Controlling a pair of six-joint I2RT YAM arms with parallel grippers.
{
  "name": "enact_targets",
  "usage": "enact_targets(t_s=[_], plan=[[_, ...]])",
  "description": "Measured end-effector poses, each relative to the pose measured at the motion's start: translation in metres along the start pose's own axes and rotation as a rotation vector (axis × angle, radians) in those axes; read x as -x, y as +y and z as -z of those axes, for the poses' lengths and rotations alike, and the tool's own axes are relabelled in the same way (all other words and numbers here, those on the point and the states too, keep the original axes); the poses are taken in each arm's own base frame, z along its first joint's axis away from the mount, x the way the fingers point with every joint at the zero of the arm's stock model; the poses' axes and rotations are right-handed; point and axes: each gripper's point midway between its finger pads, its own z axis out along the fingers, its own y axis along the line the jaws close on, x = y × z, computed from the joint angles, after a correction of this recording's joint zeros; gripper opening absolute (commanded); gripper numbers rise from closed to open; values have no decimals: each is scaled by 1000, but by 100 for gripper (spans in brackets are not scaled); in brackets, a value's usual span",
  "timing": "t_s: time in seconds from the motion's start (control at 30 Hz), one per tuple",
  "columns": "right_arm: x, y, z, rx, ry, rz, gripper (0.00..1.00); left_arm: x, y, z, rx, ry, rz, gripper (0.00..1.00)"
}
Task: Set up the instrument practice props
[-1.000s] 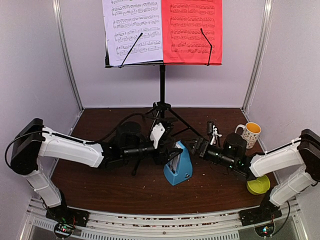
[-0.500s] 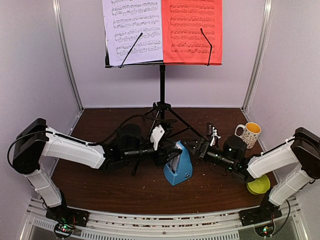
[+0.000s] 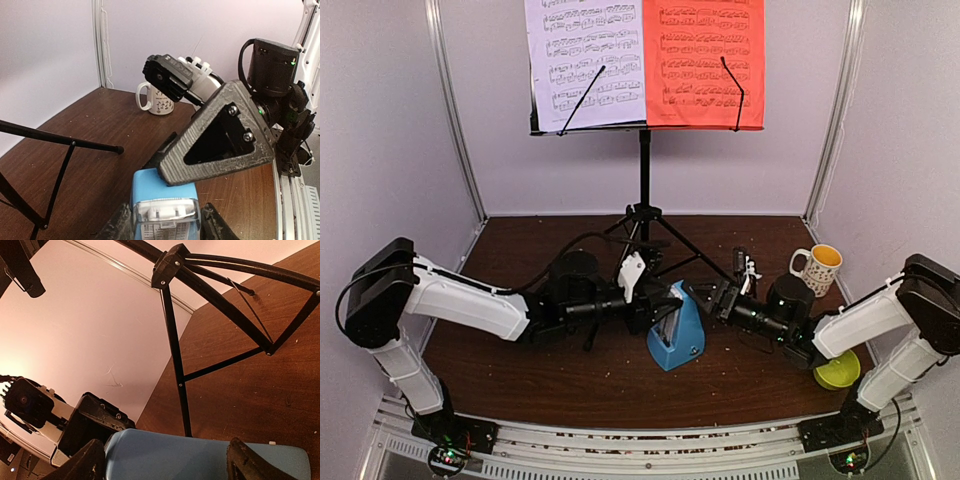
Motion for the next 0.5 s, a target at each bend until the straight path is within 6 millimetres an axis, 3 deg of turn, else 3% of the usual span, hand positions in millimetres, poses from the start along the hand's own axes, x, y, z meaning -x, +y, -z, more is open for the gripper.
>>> enact_targets(t_s=[0.3, 0.5], plan=[[0, 1, 3, 21, -18, 40, 79, -1, -2, 5, -5, -38, -25, 13], [0, -2, 6, 17, -18, 63, 83, -1, -3, 7, -8, -48, -41, 11]])
